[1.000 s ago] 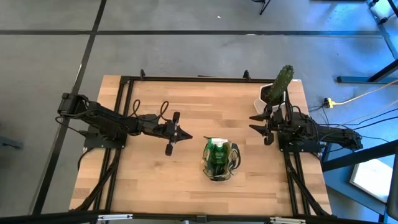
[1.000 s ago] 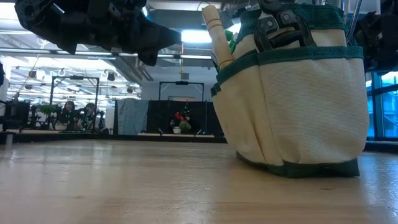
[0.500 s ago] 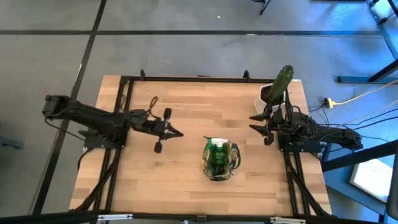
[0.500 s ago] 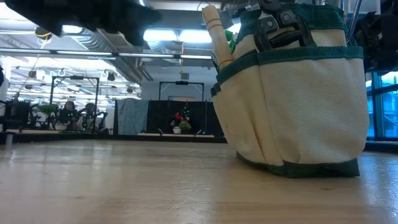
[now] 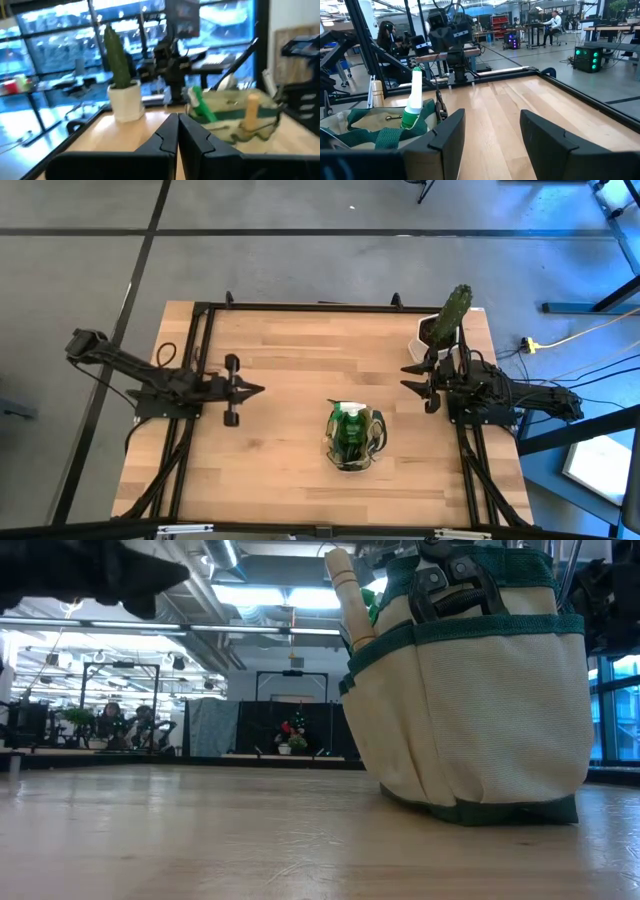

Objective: Pick & Place Garden tools in Gardening bag
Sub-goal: Return to Home Position

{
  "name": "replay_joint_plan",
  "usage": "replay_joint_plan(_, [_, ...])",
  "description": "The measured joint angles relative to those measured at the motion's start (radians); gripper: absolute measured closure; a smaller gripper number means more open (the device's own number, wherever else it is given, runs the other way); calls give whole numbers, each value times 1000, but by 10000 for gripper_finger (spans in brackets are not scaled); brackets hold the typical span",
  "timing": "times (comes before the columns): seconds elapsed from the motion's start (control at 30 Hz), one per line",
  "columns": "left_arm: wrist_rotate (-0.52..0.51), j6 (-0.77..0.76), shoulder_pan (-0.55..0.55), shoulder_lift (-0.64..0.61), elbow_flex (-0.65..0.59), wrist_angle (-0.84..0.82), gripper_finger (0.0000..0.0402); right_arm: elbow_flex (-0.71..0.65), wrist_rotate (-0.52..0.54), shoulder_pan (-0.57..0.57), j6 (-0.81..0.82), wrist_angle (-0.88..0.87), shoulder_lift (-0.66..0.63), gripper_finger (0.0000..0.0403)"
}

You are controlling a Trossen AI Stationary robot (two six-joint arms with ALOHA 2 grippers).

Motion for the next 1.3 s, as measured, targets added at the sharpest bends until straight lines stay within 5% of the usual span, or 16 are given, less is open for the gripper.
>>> replay_joint_plan(0.2, [195,12,44,-126,-65,-13,398,0,0,0,0,0,0,210])
replay_joint_plan(0.53, [272,7,150,-196,-120,-32,398,0,0,0,0,0,0,210])
replay_joint_plan(0.8, [475,23,269,-277,-120,-140,397,0,0,0,0,0,0,210])
replay_joint_plan(1.07, [506,11,338,-374,-120,-314,398,0,0,0,0,0,0,210])
replay_joint_plan(1.3, [408,44,333,-425,-120,-450,398,0,0,0,0,0,0,210])
